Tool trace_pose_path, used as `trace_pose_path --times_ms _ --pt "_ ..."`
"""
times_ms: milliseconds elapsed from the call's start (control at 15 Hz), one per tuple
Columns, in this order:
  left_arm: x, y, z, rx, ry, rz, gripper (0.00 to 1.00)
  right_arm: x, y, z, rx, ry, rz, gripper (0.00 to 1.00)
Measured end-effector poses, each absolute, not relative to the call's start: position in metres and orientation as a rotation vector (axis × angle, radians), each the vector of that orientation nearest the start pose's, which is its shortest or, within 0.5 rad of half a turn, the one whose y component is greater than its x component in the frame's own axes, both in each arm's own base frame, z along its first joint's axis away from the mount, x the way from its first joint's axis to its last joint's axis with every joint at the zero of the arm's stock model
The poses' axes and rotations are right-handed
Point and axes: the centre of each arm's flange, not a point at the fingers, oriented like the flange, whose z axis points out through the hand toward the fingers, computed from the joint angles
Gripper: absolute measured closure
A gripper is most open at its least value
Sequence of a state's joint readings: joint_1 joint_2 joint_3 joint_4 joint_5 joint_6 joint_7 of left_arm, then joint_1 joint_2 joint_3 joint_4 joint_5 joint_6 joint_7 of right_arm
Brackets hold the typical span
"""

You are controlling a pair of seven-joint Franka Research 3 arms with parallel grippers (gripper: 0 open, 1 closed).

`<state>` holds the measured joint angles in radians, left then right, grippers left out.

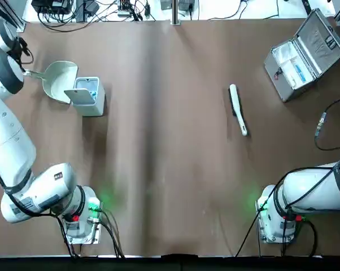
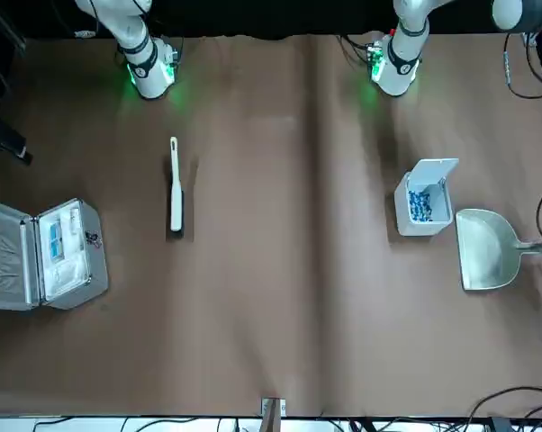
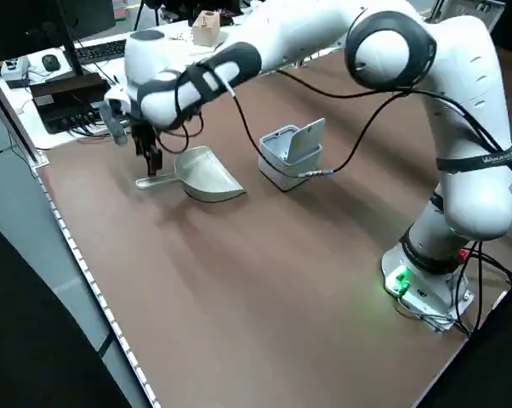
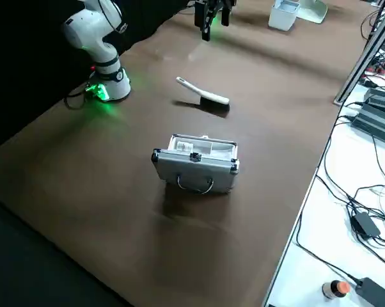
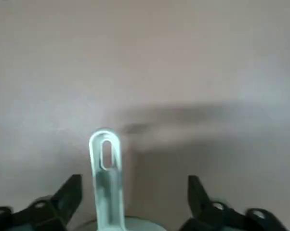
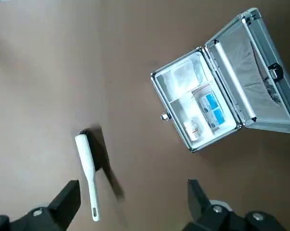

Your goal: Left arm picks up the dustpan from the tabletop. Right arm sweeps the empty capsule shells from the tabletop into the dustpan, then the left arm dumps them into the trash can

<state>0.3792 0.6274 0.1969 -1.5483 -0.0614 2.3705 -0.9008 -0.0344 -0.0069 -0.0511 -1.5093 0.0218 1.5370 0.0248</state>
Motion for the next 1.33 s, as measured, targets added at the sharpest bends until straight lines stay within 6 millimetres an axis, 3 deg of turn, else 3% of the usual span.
trace_pose_path --times_ms 200,267,600,933,1133,1333 --pt "0.627 0.343 0.368 -2.389 -1.998 -0.35 0.0 0.548 -0.045 0.654 -3.115 0.17 -0.055 0.02" --pt "0.635 0.308 0.407 -2.488 -1.91 -0.349 0.0 0.548 -0.045 0.654 -3.115 0.17 -0.055 0.02" --pt "0.645 0.206 0.494 -2.725 -1.684 -0.345 0.0 0.548 -0.045 0.654 -3.115 0.171 -0.055 0.02" --pt "0.654 0.124 0.533 -2.901 -1.471 -0.3 0.0 0.548 -0.045 0.654 -3.115 0.171 -0.055 0.02" --pt "0.657 0.085 0.541 -3.066 -1.094 -0.279 0.0 0.548 -0.045 0.654 -3.115 0.171 -0.055 0.02" --pt "0.657 0.061 0.553 -3.183 -0.64 -0.293 0.0 0.548 -0.045 0.654 -3.115 0.171 -0.055 0.02"
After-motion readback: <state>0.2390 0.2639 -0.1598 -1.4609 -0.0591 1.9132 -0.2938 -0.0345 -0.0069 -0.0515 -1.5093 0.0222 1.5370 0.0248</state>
